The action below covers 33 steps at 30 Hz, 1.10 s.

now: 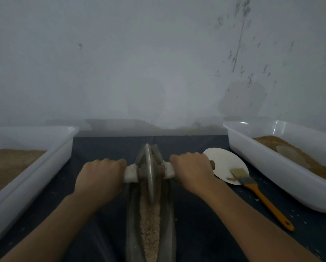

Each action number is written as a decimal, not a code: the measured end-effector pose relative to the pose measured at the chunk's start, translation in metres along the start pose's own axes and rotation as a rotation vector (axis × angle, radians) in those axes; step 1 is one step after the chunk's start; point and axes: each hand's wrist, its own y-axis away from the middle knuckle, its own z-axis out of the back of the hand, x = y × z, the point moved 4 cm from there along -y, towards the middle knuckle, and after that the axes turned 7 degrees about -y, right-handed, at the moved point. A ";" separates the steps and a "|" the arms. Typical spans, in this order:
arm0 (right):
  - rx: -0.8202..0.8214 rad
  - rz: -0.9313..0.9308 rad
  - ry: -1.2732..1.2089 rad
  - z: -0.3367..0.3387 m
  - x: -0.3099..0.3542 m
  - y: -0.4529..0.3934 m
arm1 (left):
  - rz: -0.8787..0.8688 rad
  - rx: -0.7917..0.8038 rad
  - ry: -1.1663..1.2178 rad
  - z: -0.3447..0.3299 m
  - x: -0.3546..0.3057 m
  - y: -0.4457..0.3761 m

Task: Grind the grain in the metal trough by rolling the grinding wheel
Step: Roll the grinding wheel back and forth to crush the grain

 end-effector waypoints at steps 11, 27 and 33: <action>-0.056 0.082 -0.041 0.030 0.015 0.089 | -0.226 -0.055 0.004 0.047 -0.003 0.055; -0.013 0.097 0.023 0.034 0.020 0.058 | -0.049 0.003 -0.008 0.020 0.000 0.046; -0.067 0.181 0.013 0.060 0.029 0.084 | -0.121 0.035 0.092 0.037 0.005 0.071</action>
